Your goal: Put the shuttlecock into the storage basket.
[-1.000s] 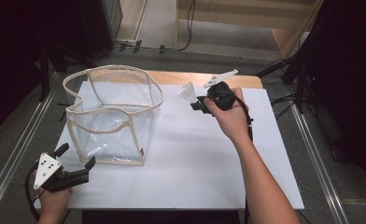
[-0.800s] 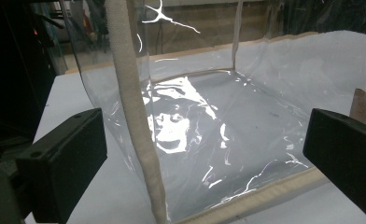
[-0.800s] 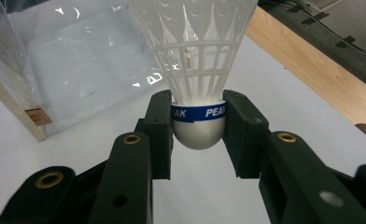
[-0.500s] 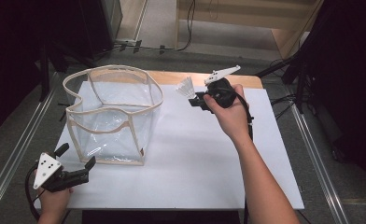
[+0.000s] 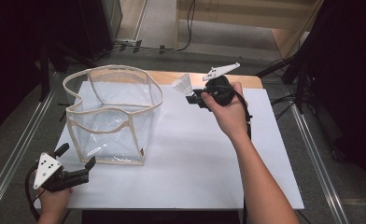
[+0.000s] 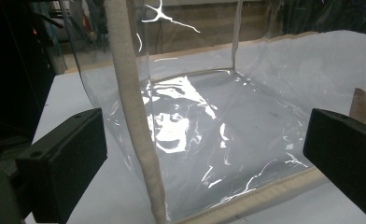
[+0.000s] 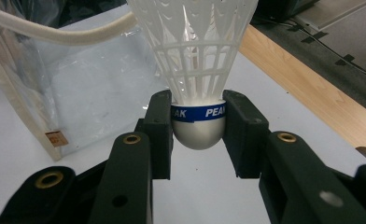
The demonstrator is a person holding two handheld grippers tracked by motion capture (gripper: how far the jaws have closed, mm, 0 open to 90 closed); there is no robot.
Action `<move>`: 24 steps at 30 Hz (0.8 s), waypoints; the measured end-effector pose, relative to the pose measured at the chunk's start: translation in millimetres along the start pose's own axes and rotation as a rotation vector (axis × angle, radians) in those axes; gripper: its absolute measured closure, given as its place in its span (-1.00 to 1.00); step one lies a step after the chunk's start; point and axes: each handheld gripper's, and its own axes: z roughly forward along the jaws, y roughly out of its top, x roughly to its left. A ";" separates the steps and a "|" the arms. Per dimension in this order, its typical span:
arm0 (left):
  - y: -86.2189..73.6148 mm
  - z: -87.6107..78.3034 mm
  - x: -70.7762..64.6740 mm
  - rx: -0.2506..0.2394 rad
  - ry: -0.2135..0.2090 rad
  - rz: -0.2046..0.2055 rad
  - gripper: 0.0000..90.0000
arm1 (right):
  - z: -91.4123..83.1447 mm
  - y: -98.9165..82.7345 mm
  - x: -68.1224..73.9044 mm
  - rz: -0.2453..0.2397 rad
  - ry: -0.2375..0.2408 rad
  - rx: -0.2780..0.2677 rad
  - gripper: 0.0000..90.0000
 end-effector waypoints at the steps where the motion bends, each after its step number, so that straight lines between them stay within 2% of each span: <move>1: 0.0 0.0 -0.1 0.000 0.000 0.000 -0.99 | -0.4 0.9 0.5 0.001 0.000 -0.004 0.40; 24: 0.1 0.5 -0.5 0.002 0.000 0.007 -0.99 | 3.9 16.5 8.9 -0.012 0.014 -0.048 0.40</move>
